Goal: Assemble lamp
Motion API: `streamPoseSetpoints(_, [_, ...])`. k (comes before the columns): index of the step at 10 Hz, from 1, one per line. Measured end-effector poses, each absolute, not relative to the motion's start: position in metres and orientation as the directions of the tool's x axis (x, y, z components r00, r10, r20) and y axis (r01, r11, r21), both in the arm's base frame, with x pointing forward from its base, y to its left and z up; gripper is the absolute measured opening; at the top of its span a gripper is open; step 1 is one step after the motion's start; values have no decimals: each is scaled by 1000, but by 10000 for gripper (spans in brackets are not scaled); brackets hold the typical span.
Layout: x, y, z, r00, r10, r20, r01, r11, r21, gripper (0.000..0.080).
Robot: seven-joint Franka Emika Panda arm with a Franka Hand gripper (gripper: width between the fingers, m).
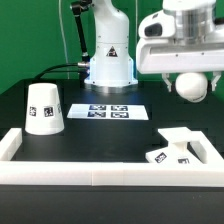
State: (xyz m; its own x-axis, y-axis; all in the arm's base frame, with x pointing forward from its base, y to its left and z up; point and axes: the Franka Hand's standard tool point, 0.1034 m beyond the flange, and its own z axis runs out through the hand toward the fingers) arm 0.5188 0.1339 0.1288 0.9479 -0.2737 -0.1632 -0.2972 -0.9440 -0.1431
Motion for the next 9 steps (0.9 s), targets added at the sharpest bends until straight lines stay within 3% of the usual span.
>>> streamPoseSetpoints(4, [525,143,131,945,-321,54,-306,-933,-189,576])
streamPoseSetpoints(6, [525,134,130,971,-230,63,-218,-963,-160,576])
streamPoseSetpoints(8, [535,117,143,984,-139,110,-122,-982,-146,576])
streamPoseSetpoints(9, [541,110,149,988,-40,148,-22,-992,-121,576])
